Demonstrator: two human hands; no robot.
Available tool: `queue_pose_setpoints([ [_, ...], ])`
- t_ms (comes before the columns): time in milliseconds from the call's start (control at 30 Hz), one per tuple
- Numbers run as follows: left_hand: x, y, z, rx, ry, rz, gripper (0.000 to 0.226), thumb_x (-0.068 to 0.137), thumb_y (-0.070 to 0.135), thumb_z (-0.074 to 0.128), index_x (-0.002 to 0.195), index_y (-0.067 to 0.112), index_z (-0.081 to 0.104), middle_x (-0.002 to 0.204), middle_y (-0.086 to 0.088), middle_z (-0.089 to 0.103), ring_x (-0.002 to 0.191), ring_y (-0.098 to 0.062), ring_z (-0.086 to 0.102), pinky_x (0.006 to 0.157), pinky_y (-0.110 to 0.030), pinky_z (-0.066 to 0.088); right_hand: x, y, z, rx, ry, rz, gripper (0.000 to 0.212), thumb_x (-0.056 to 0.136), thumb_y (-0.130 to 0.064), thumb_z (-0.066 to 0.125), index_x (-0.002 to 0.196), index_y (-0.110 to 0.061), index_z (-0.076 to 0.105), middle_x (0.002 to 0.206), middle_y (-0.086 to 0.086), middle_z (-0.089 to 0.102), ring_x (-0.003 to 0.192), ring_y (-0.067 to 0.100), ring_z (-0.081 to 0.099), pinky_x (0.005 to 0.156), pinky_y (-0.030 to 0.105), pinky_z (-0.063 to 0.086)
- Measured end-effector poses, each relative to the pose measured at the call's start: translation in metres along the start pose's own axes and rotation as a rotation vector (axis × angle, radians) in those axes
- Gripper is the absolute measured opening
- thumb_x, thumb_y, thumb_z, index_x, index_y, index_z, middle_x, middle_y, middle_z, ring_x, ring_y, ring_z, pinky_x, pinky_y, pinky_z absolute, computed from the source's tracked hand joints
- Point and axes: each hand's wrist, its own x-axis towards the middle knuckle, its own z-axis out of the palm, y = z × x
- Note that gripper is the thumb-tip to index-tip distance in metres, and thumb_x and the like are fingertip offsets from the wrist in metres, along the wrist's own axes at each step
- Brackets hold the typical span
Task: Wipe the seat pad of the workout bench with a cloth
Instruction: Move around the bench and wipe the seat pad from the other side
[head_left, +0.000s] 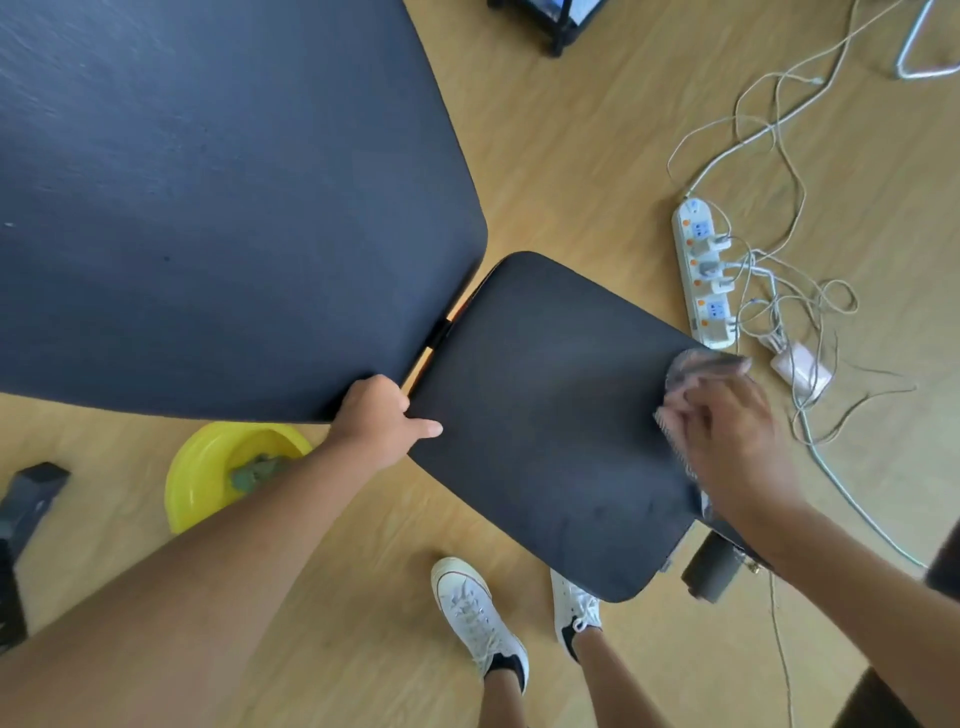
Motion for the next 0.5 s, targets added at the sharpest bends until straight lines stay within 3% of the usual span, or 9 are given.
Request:
queue_pose_setpoints([
  [33,-0.001,0.001,0.0,-0.003,-0.002,0.001,0.063,0.074,0.04,0.086,0.105,-0.013,0.069,0.121,-0.018,0.072,0.106,-0.033,0.069,0.073,-0.03,0.046,0.033,-0.014,-0.003,0.022,0.029,0.144,0.015,0.089,-0.024,0.067,0.087,-0.01,0.073,0.1,0.013,0.065,0.093,0.038,0.06,0.078,0.035,0.047],
  [100,-0.001,0.001,0.0,-0.008,-0.005,0.006,0.065,0.076,0.038,0.086,0.108,-0.016,0.066,0.122,-0.02,0.071,0.107,-0.035,0.069,0.077,-0.033,0.048,0.1,-0.057,0.007,0.175,0.021,0.185,0.019,0.087,-0.024,0.06,0.08,-0.012,0.073,0.087,0.01,0.067,0.083,0.03,0.061,0.066,0.025,0.045],
  [167,-0.003,0.002,-0.002,-0.013,-0.003,0.003,0.067,0.077,0.037,0.085,0.105,-0.019,0.063,0.124,-0.019,0.07,0.106,-0.034,0.069,0.079,-0.033,0.048,0.158,-0.11,0.031,0.337,-0.155,0.217,0.015,0.092,-0.019,0.064,0.085,-0.012,0.075,0.083,-0.002,0.069,0.078,0.018,0.065,0.054,0.014,0.047],
  [200,-0.004,0.002,-0.001,-0.016,-0.005,0.001,0.067,0.076,0.037,0.085,0.104,-0.019,0.062,0.125,-0.018,0.07,0.106,-0.034,0.069,0.079,-0.033,0.048,0.18,-0.129,0.046,0.336,-0.263,0.191,0.01,0.091,-0.017,0.068,0.089,-0.012,0.076,0.085,-0.004,0.07,0.079,0.015,0.066,0.056,0.012,0.05],
  [300,-0.003,0.001,0.0,-0.006,-0.005,0.0,0.071,0.076,0.039,0.085,0.104,-0.021,0.058,0.121,-0.019,0.072,0.104,-0.035,0.069,0.077,-0.035,0.049,0.214,-0.154,0.065,0.092,-0.444,0.022,0.02,0.088,-0.032,0.072,0.094,-0.013,0.075,0.086,0.005,0.069,0.077,0.023,0.063,0.069,0.024,0.054],
  [400,-0.002,0.0,0.002,-0.008,0.0,-0.003,0.066,0.078,0.038,0.084,0.107,-0.017,0.063,0.127,-0.017,0.069,0.108,-0.034,0.068,0.077,-0.033,0.046,0.198,-0.087,0.037,-0.06,-0.443,0.094,0.04,0.095,-0.034,0.058,0.066,-0.007,0.062,0.059,0.007,0.047,0.062,0.026,0.045,0.052,0.024,0.038],
  [500,-0.005,0.002,0.0,-0.029,-0.006,-0.019,0.065,0.079,0.039,0.083,0.125,-0.004,0.066,0.132,-0.016,0.065,0.118,-0.032,0.064,0.093,-0.036,0.05,0.146,0.008,-0.004,-0.206,-0.532,0.314,0.05,0.095,-0.029,0.057,0.051,-0.006,0.048,0.054,0.009,0.04,0.06,0.025,0.041,0.051,0.026,0.03],
])
